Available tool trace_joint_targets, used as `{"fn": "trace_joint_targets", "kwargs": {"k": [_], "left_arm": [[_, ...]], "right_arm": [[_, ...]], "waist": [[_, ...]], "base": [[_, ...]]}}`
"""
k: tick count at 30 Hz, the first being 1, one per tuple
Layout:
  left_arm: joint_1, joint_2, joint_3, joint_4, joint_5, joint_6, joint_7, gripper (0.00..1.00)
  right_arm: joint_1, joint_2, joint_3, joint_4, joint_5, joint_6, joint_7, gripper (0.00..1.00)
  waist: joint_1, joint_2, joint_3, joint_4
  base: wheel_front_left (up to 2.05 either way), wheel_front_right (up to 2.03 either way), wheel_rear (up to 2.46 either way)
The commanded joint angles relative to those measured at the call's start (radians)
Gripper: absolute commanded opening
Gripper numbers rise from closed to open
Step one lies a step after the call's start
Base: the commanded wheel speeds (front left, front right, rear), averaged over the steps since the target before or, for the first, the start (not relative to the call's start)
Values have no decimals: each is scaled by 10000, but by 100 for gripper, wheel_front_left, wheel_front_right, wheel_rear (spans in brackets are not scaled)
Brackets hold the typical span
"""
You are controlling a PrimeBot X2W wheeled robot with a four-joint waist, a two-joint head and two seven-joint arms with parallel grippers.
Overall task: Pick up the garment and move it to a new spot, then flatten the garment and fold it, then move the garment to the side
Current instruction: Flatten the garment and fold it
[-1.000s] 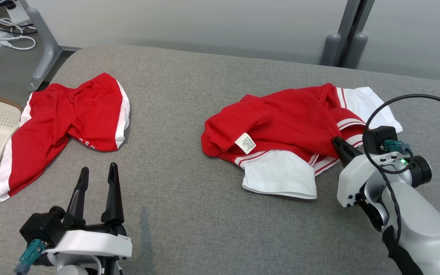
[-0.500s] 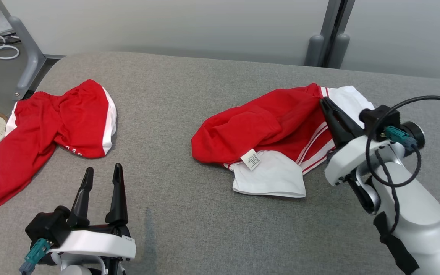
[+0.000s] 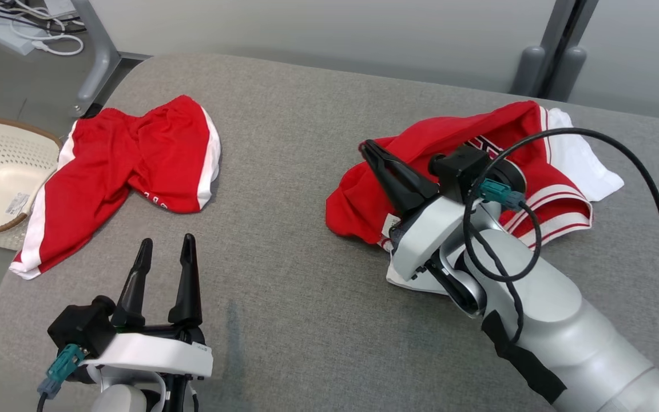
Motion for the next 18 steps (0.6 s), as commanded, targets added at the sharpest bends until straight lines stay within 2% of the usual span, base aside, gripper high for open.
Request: {"fn": "trace_joint_targets", "kwargs": {"k": [1, 7, 11, 12, 13, 14, 18], "left_arm": [[-175, 28, -2, 16, -76, -25, -19, 100], [-345, 28, -115, 74, -226, -39, -19, 100], [-414, 28, -81, 62, -275, -30, -19, 100], [-413, 29, -49, 54, -271, -16, -19, 100], [-415, 26, -27, 60, -252, -3, -19, 100], [-430, 25, -8, 65, -214, -2, -19, 100], [-461, 26, 130, 65, -41, -51, -19, 100]], "right_arm": [[-213, 24, 190, 40, 181, 6, -48, 0], [-685, 35, 1793, -128, 1584, 6, -46, 0], [-860, 23, 3229, 129, 2575, 5, -45, 0], [-910, 13, 3481, 217, 2809, 5, -45, 3], [-955, 17, 3673, 293, 3035, 5, -46, 41], [-1019, 26, 3807, 371, 3210, 5, -44, 100], [-1200, 32, 3821, 457, 3575, 5, -43, 100]], "waist": [[0, 0, 164, 206], [0, 0, 464, 668], [0, 0, 545, 699], [0, 0, 557, 659], [0, 0, 562, 596], [0, 0, 564, 523], [0, 0, 511, 114]], "base": [[0, 0, 0], [0, 0, 0], [0, 0, 0], [0, 0, 0], [0, 0, 0], [0, 0, 0], [0, 0, 0]]}}
